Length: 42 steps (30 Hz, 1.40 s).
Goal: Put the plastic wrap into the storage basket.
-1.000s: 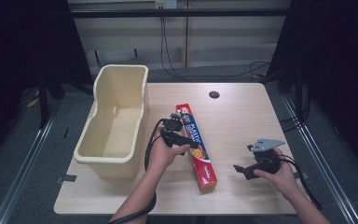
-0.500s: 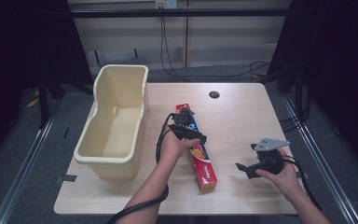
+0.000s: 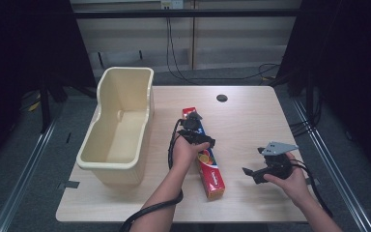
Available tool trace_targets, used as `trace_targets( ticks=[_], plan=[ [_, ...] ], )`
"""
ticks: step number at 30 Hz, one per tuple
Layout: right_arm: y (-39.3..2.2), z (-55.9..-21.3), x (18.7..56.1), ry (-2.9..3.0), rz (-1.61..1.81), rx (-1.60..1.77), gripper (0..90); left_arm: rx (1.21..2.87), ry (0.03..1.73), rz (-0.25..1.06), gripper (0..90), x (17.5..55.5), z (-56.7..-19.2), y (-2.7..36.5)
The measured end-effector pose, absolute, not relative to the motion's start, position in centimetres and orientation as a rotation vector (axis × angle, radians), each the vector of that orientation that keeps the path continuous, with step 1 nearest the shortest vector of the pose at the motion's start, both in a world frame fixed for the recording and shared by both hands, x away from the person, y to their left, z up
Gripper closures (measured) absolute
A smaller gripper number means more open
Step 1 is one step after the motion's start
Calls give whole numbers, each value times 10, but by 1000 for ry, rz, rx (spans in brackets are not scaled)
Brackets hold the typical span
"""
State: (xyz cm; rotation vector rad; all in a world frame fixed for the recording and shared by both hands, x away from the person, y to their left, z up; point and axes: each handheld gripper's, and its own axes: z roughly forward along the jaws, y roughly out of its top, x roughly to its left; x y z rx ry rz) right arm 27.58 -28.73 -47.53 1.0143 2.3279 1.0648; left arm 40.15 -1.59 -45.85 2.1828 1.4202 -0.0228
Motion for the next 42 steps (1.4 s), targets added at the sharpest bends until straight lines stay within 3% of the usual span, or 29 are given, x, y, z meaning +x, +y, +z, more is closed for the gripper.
trace_targets(
  ticks=[14, 23, 27, 36, 39, 42],
  plan=[
    [-290, -473, 276, 2299, 1067, 1017, 33, 2215, 1437, -38, 68, 406, -467, -19],
    [-292, -471, 274, 2289, 1086, 1027, 33, 2314, 1478, -36, 217, 405, -456, -3],
    [-292, -471, 275, 2287, 1092, 1029, 34, 2365, 1466, -41, 241, 408, -454, 2],
    [-291, -471, 275, 2288, 1088, 1022, 36, 2367, 1604, -91, 276, 418, -456, -5],
    [-291, -470, 275, 2288, 1089, 1023, 36, 2338, 1701, -121, 351, 420, -449, -3],
    [-292, -470, 276, 2289, 1095, 1024, 36, 2381, 1653, -113, 391, 421, -447, 1]
  ],
)
